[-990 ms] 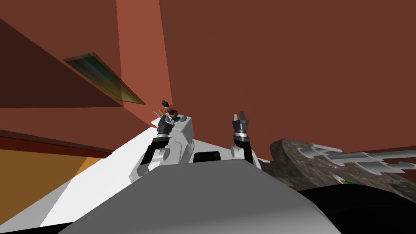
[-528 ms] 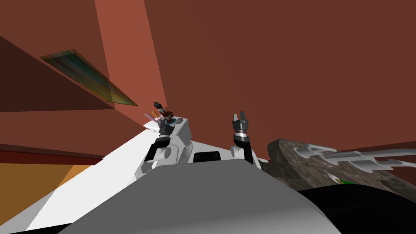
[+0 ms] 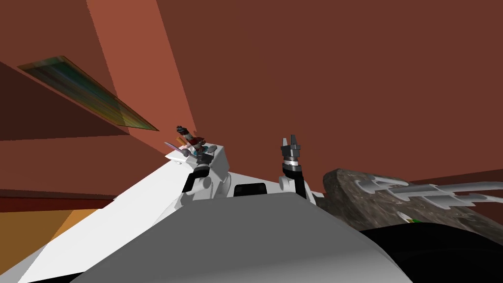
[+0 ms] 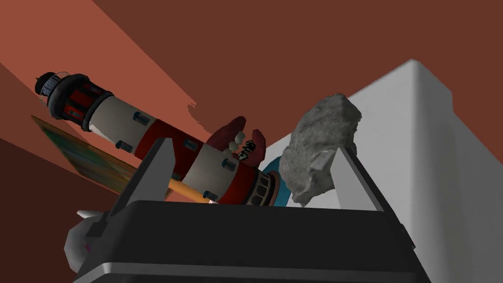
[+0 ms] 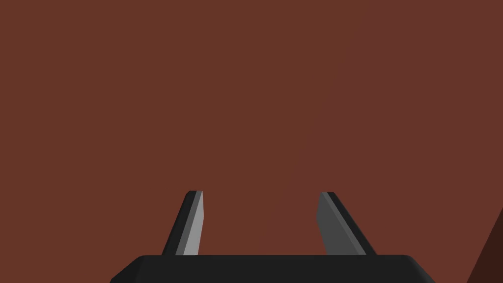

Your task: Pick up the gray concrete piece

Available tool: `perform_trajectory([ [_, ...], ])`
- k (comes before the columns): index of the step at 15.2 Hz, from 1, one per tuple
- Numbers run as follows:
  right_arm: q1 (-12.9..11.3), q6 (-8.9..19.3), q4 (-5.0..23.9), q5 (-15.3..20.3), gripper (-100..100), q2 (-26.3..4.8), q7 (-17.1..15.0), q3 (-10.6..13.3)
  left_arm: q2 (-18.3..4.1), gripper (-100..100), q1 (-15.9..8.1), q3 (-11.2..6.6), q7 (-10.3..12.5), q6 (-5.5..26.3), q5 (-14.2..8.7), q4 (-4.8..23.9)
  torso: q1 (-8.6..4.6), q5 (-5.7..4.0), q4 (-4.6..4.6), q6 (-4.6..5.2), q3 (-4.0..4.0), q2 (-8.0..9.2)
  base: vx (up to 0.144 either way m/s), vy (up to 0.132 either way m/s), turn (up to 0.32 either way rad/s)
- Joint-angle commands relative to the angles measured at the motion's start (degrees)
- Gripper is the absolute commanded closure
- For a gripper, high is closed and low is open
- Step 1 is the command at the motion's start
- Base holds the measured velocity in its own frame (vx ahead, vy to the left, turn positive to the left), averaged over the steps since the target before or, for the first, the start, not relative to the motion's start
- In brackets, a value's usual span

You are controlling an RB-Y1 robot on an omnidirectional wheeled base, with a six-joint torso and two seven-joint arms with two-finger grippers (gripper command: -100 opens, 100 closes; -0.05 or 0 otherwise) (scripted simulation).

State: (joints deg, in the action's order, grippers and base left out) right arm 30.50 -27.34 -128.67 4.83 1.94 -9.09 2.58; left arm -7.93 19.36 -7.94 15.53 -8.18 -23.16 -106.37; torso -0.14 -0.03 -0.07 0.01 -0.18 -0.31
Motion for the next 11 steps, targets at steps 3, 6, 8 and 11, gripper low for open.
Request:
perform_trajectory([
  [3, 0.0, 0.0, 0.0, 0.0, 0, 0.0, 0.0, 0.0, 5.71, -100, -0.82, -0.87, 1.85, 1.27, -1.94, 2.02, 0.05, 0.01, 0.0, -0.01, 0.01, 0.02, 0.066, 0.001, -0.034],
  [6, 0.0, 0.0, 0.0, 0.0, 0, 0.0, 0.0, 0.0, 8.72, -100, -1.08, -1.16, 2.32, 1.54, -2.45, 2.59, 0.12, 0.02, 0.02, -0.01, 0.06, 0.11, 0.042, 0.012, -0.011],
  [8, 0.0, 0.0, 0.0, 0.0, 0, 0.0, 0.0, 0.0, 9.91, -100, -1.16, -1.24, 2.46, 1.61, -2.6, 2.76, 0.15, 0.04, 0.02, 0.0, 0.08, 0.15, 0.029, 0.015, -0.002],
  [11, -0.01, 0.0, 0.0, 0.0, 0, 0.0, 0.0, 0.0, 9.86, -100, -0.98, -1.79, 2.41, 2.88, -2.78, 0.89, 0.17, 0.09, -0.03, 0.06, 0.02, 0.09, 0.031, 0.007, 0.001],
])
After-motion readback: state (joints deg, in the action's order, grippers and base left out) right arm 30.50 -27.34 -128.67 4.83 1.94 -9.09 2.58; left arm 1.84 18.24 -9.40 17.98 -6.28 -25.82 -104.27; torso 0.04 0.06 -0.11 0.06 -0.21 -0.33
